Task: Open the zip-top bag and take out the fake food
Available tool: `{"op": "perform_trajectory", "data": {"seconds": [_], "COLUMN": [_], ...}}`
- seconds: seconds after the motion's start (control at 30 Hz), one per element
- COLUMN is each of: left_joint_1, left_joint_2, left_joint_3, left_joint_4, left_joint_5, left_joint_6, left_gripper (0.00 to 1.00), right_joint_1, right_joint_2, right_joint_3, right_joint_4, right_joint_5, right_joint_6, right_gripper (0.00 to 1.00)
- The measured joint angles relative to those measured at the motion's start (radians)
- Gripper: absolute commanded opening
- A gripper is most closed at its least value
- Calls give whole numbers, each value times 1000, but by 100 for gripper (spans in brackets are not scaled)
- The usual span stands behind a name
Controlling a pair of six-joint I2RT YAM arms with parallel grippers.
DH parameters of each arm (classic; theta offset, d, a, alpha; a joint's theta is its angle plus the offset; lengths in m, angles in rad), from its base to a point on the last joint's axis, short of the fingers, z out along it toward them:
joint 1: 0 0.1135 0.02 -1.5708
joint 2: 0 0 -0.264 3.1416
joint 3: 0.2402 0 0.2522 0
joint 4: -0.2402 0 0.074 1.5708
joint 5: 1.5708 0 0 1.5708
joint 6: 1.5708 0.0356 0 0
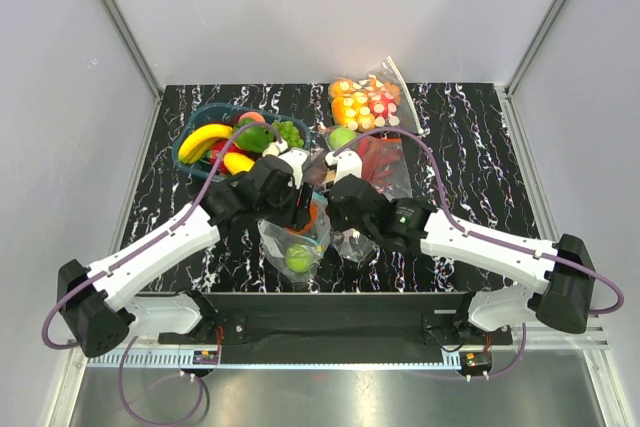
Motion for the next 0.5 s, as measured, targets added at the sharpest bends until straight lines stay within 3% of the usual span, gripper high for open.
{"op": "perform_trajectory", "data": {"seconds": [0.5], "left_joint_1": [23], "left_joint_2": [-109], "left_joint_3": [208], "left_joint_4": [-79], "left_joint_5": [61], "left_joint_6": [34], "left_gripper": [40], "right_joint_1": [0], "right_joint_2": [6], "right_joint_3": [0], "right_joint_4": [-24], "right_joint_5": [9], "right_joint_6": [2], "right_gripper": [4]}}
